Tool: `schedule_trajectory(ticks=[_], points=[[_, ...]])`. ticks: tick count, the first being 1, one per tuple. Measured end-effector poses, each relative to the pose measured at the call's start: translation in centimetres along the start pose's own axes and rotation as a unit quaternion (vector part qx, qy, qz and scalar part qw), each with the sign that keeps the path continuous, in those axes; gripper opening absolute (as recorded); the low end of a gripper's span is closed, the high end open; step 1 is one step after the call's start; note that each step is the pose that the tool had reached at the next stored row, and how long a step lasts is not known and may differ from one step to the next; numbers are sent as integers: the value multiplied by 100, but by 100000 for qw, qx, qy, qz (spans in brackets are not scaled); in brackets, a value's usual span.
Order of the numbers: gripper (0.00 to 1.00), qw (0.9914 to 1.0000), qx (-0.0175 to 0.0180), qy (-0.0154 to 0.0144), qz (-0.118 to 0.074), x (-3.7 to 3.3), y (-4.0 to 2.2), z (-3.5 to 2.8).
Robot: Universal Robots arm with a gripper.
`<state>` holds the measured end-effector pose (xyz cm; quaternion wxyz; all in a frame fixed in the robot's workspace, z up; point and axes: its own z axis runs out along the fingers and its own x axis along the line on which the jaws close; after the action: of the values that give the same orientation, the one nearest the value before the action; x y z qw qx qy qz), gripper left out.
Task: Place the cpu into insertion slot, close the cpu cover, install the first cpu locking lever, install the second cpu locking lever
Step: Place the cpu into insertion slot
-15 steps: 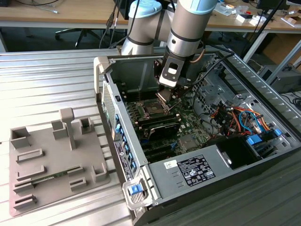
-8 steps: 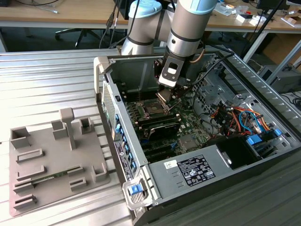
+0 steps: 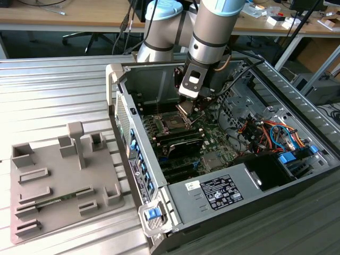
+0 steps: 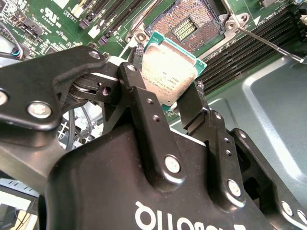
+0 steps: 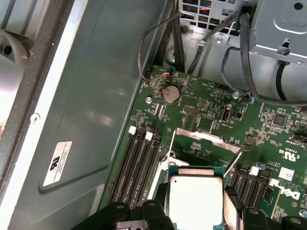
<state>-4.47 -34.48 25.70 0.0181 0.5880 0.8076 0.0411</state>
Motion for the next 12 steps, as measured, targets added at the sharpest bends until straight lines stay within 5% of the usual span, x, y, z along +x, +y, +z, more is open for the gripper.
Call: schedule_trajectory(ticks=[12], points=[[55,99997,-14,-61,714,0,0,1]])
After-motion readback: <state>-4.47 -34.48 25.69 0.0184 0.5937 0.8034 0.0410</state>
